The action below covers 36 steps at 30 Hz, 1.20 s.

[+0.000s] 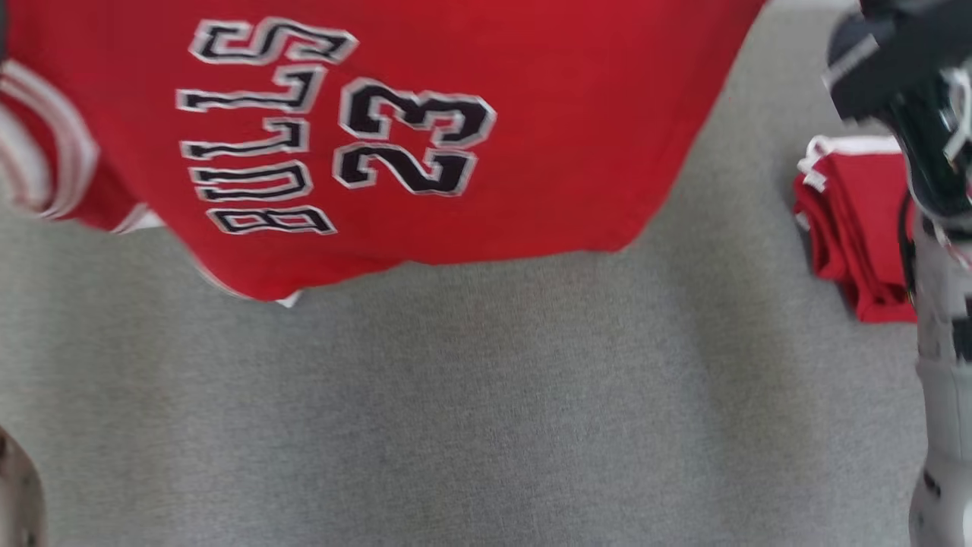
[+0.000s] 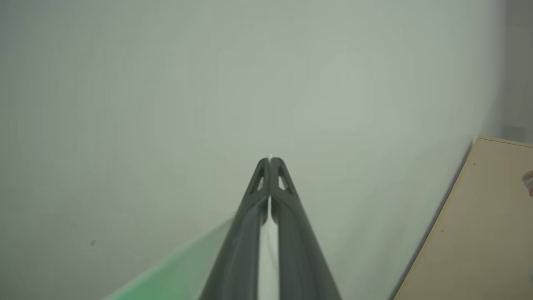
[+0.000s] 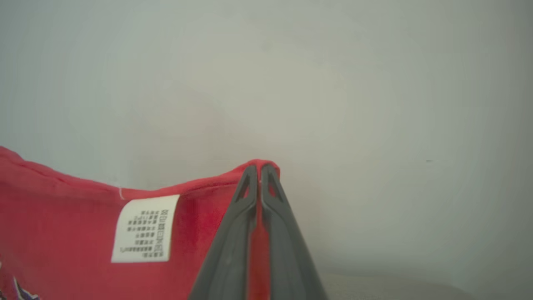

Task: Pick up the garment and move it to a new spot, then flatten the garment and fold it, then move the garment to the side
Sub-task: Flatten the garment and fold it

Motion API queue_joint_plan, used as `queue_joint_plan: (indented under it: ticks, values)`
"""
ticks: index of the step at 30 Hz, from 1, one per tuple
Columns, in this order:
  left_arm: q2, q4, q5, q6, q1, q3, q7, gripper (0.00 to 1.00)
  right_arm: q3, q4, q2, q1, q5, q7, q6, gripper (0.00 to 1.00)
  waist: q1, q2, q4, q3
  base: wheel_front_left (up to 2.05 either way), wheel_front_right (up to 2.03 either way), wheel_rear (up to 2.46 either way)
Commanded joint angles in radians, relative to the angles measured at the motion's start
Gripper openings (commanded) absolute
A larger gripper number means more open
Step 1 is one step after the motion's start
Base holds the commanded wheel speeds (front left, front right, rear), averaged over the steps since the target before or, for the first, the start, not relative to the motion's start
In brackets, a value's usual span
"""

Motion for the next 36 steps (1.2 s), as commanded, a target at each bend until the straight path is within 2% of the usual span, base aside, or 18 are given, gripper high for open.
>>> queue_joint_plan:
  ticks: [1, 6, 9, 13, 14, 15, 17, 18, 21, 26, 28, 30, 34, 35, 36]
  values:
    - [0.007, 0.015, 0.022, -0.011, -0.022, -0.006, -0.010, 0.00, 0.012, 0.017, 0.002, -0.031, -0.012, -0.012, -0.002, 0.00, -0.0002, -0.0001, -0.035, 0.154, 0.00, 0.00, 0.00]
    - [0.019, 0.163, 0.111, -0.076, -0.142, -0.031, -0.114, 0.00, 0.082, 0.211, 0.036, -0.226, -0.060, -0.120, -0.002, 0.00, -0.0002, -0.0001, -0.068, 0.249, 0.00, 0.00, 0.00]
    - [0.016, 0.241, 0.185, -0.122, -0.225, -0.049, -0.215, 0.00, 0.068, 0.335, 0.067, -0.354, -0.091, -0.214, -0.002, 0.00, -0.0002, -0.0001, -0.087, 0.283, 0.00, 0.00, 0.00]
    - [0.014, 0.303, 0.286, -0.216, -0.349, -0.110, -0.342, 0.00, 0.007, 0.476, 0.100, -0.500, -0.158, -0.367, -0.002, 0.00, -0.0002, -0.0001, -0.099, 0.298, 0.00, 0.00, 0.00]
    - [0.006, 0.303, 0.299, -0.235, -0.386, -0.118, -0.366, 0.00, -0.006, 0.497, 0.104, -0.533, -0.178, -0.400, -0.002, 0.00, -0.0002, -0.0001, -0.100, 0.302, 0.00, 0.00, 0.00]
    - [-0.029, 0.294, 0.248, -0.269, -0.460, -0.106, -0.396, 0.00, -0.040, 0.529, 0.107, -0.596, -0.219, -0.463, -0.002, 0.00, -0.0002, -0.0001, -0.102, 0.315, 0.00, 0.00, 0.00]
    - [-0.044, 0.247, 0.216, -0.282, -0.500, -0.122, -0.411, 0.00, -0.074, 0.550, 0.094, -0.645, -0.260, -0.522, -0.002, 0.00, -0.0002, -0.0001, -0.096, 0.335, 0.00, 0.00, 0.00]
    - [-0.040, 0.203, 0.199, -0.282, -0.517, -0.142, -0.414, 0.00, -0.087, 0.560, 0.095, -0.659, -0.275, -0.546, -0.002, 0.00, -0.0002, -0.0001, -0.094, 0.346, 0.00, 0.00, 0.00]
    - [0.028, 0.061, 0.194, -0.280, -0.532, -0.200, -0.420, 0.00, -0.103, 0.599, 0.089, -0.676, -0.324, -0.574, -0.002, 0.00, -0.0002, -0.0001, -0.097, 0.389, 0.00, 0.00, 0.00]
    - [0.102, -0.068, 0.227, -0.282, -0.380, -0.278, -0.420, 0.00, -0.055, 0.680, 0.062, -0.612, -0.360, -0.572, -0.002, 0.00, -0.0002, -0.0001, -0.086, 0.453, 0.00, 0.00, 0.00]
    - [0.106, -0.091, 0.222, -0.282, -0.274, -0.289, -0.420, 0.00, -0.012, 0.706, 0.064, -0.579, -0.356, -0.576, -0.002, 0.00, -0.0002, -0.0001, -0.077, 0.465, 0.00, 0.00, 0.00]
    - [0.094, -0.118, 0.216, -0.282, -0.146, -0.289, -0.420, 0.00, 0.040, 0.723, 0.064, -0.536, -0.339, -0.576, -0.002, 0.00, -0.0002, -0.0001, -0.067, 0.465, 0.00, 0.00, 0.00]
    - [0.003, -0.203, 0.196, -0.282, 0.132, -0.228, -0.421, 0.00, 0.139, 0.728, 0.018, -0.432, -0.298, -0.547, -0.002, 0.00, -0.0002, -0.0001, -0.034, 0.426, 0.00, 0.00, 0.00]
    - [0.005, -0.213, 0.207, -0.282, 0.208, -0.231, -0.420, 0.00, 0.157, 0.719, 0.012, -0.405, -0.279, -0.532, -0.002, 0.00, -0.0002, -0.0001, -0.029, 0.412, 0.00, 0.00, 0.00]
    - [-0.018, -0.229, 0.205, -0.282, 0.273, -0.224, -0.421, 0.00, 0.172, 0.705, -0.004, -0.373, -0.271, -0.517, -0.002, 0.00, -0.0002, -0.0001, -0.016, 0.391, 0.00, 0.00, 0.00]
